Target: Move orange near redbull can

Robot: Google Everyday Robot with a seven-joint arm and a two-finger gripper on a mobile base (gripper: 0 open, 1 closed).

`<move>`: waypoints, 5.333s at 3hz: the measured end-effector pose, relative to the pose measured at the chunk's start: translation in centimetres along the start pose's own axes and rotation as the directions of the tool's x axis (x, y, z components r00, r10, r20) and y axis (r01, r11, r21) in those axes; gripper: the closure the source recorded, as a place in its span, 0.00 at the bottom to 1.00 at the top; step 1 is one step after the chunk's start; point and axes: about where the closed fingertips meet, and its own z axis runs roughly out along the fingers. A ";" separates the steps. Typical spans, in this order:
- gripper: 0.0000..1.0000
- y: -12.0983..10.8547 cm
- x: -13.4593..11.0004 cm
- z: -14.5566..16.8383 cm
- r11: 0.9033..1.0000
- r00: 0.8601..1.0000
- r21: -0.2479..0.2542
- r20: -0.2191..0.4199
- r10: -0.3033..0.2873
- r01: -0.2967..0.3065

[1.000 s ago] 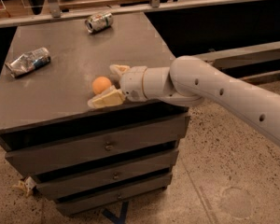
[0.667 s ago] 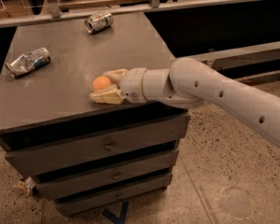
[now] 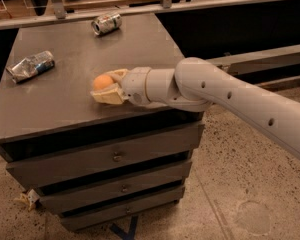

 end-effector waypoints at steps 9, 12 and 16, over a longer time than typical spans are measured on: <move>0.82 -5.1 -3.9 18.2 0.992 0.991 0.064 -0.079 0.111 -0.106; 0.12 -5.0 -3.7 18.2 0.989 0.988 0.085 -0.088 0.124 -0.117; 0.00 -5.4 -4.1 15.3 0.994 0.997 0.077 -0.027 0.079 -0.077</move>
Offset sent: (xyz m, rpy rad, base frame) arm 0.0734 0.0582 0.0148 -0.0532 0.0870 0.0116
